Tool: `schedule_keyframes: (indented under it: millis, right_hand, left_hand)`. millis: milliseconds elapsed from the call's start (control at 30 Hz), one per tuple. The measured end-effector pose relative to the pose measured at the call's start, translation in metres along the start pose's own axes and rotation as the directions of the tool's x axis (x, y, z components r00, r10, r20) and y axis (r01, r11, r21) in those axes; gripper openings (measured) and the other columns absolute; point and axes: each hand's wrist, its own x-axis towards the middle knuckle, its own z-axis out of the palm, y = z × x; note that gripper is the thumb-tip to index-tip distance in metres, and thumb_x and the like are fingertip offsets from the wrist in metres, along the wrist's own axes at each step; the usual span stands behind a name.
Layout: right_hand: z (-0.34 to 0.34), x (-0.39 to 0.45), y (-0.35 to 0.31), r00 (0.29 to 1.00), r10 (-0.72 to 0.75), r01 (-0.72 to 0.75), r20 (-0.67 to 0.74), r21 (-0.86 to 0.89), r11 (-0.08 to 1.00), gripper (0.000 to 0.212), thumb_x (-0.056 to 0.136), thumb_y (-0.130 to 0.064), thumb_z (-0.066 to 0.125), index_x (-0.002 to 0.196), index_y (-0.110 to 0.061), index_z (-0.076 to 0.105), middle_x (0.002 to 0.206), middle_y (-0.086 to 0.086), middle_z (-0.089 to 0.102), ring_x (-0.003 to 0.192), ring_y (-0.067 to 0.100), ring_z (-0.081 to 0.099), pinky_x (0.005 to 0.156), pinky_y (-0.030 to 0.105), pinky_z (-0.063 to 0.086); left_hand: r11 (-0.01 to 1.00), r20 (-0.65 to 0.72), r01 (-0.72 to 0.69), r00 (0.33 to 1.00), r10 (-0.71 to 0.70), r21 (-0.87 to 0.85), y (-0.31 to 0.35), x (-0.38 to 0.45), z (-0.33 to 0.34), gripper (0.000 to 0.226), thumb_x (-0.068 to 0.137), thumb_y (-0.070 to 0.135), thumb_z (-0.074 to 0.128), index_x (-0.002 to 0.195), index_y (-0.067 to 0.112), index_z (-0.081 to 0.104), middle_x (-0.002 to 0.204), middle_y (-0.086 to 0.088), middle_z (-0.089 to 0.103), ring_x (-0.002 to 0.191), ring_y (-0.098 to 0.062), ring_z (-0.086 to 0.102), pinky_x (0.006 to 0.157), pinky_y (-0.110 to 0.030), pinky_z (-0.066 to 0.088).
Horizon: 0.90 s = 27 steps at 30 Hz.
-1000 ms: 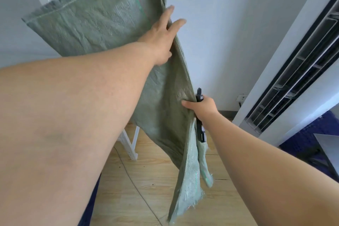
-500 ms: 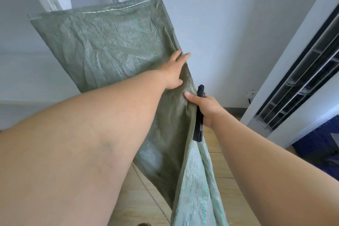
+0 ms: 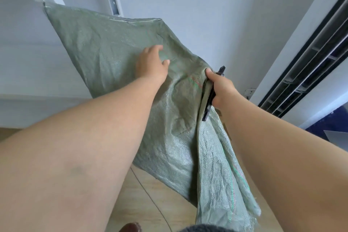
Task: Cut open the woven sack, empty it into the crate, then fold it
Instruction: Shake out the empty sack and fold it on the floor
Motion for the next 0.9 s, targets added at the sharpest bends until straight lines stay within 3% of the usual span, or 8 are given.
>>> schedule_keyframes:
  millis: [200, 333, 467, 533, 600, 733, 833, 900]
  right_hand:
    - [0.013, 0.008, -0.011, 0.992, 0.010, -0.009, -0.125, 0.013, 1.000, 0.036, 0.077, -0.036, 0.080, 0.101, -0.017, 0.062, 0.103, 0.005, 0.071, 0.092, 0.026, 0.070, 0.090, 0.046, 0.056]
    - [0.018, 0.014, -0.018, 0.963, 0.025, -0.017, -0.268, 0.034, 0.999, 0.030, 0.081, -0.037, 0.075, 0.099, -0.019, 0.061, 0.103, 0.002, 0.068, 0.093, 0.026, 0.064, 0.088, 0.046, 0.054]
    - [0.012, 0.026, -0.020, 0.917, 0.091, -0.044, -0.387, 0.128, 0.991, 0.037, 0.082, -0.040, 0.070, 0.114, -0.023, 0.062, 0.100, -0.003, 0.068, 0.094, 0.028, 0.064, 0.084, 0.047, 0.053]
    - [0.006, 0.036, -0.018, 0.934, 0.055, -0.004, -0.353, 0.145, 0.989, 0.039, 0.090, -0.039, 0.058, 0.125, -0.021, 0.058, 0.112, -0.001, 0.067, 0.102, 0.030, 0.064, 0.076, 0.041, 0.054]
    - [0.000, 0.042, -0.017, 0.942, -0.011, 0.050, -0.336, 0.108, 0.993, 0.043, 0.096, -0.035, 0.045, 0.135, -0.017, 0.051, 0.129, 0.001, 0.062, 0.110, 0.027, 0.063, 0.062, 0.032, 0.052]
    - [-0.022, 0.040, -0.018, 0.907, 0.014, 0.032, -0.421, 0.103, 0.994, 0.042, 0.088, -0.043, 0.062, 0.122, -0.020, 0.060, 0.104, -0.005, 0.066, 0.090, 0.019, 0.063, 0.070, 0.032, 0.050]
    - [-0.042, 0.046, -0.015, 0.960, 0.007, -0.020, -0.281, -0.044, 0.999, 0.045, 0.074, -0.036, 0.079, 0.112, -0.017, 0.062, 0.104, 0.002, 0.071, 0.088, 0.021, 0.069, 0.083, 0.037, 0.056]
    - [-0.048, 0.042, -0.013, 0.987, 0.002, -0.035, -0.161, -0.200, 0.979, 0.025, 0.079, -0.019, 0.077, 0.097, -0.017, 0.061, 0.093, 0.008, 0.070, 0.077, 0.022, 0.067, 0.081, 0.038, 0.057]
  left_hand:
    - [0.945, -0.305, 0.197, 0.946, -0.113, 0.261, -0.063, -0.030, -0.016, 0.077, 0.081, 0.044, 0.069, 0.144, 0.018, 0.033, 0.152, -0.005, 0.031, 0.142, -0.025, 0.025, 0.117, -0.041, 0.017]
    - [0.886, -0.318, 0.442, 0.868, -0.382, 0.143, -0.082, -0.035, -0.025, 0.100, 0.074, 0.058, 0.070, 0.150, 0.018, 0.019, 0.157, -0.008, 0.016, 0.146, -0.027, 0.015, 0.117, -0.049, 0.011]
    - [0.607, 0.131, 0.775, 0.629, -0.766, -0.175, -0.087, -0.039, -0.029, 0.117, 0.070, 0.069, 0.067, 0.154, 0.016, 0.005, 0.158, -0.011, 0.017, 0.144, -0.033, 0.023, 0.115, -0.052, 0.025]
    - [0.501, 0.544, 0.849, 0.504, -0.671, -0.167, -0.078, -0.050, -0.024, 0.112, 0.074, 0.077, 0.054, 0.155, 0.013, 0.010, 0.159, -0.012, 0.019, 0.144, -0.035, 0.025, 0.114, -0.052, 0.027]
    - [0.512, 0.719, 0.853, 0.419, -0.554, -0.102, -0.072, -0.058, -0.015, 0.103, 0.078, 0.078, 0.046, 0.155, 0.019, 0.011, 0.162, -0.010, 0.012, 0.147, -0.035, 0.017, 0.113, -0.057, 0.023]
    - [0.541, 0.679, 0.831, 0.472, -0.562, -0.130, -0.073, -0.054, 0.001, 0.080, 0.084, 0.059, 0.061, 0.146, 0.014, 0.038, 0.148, -0.014, 0.043, 0.131, -0.034, 0.045, 0.100, -0.048, 0.040]
    - [0.461, 0.591, 0.808, 0.586, -0.554, -0.368, -0.070, -0.036, 0.001, 0.040, 0.089, 0.035, 0.066, 0.121, 0.010, 0.062, 0.092, -0.008, 0.066, 0.075, -0.023, 0.062, 0.066, -0.029, 0.049]
    - [0.473, 0.527, 0.767, 0.642, -0.557, -0.434, -0.063, -0.021, -0.001, 0.039, 0.082, 0.030, 0.072, 0.114, 0.010, 0.061, 0.102, -0.009, 0.068, 0.083, -0.023, 0.064, 0.073, -0.032, 0.053]
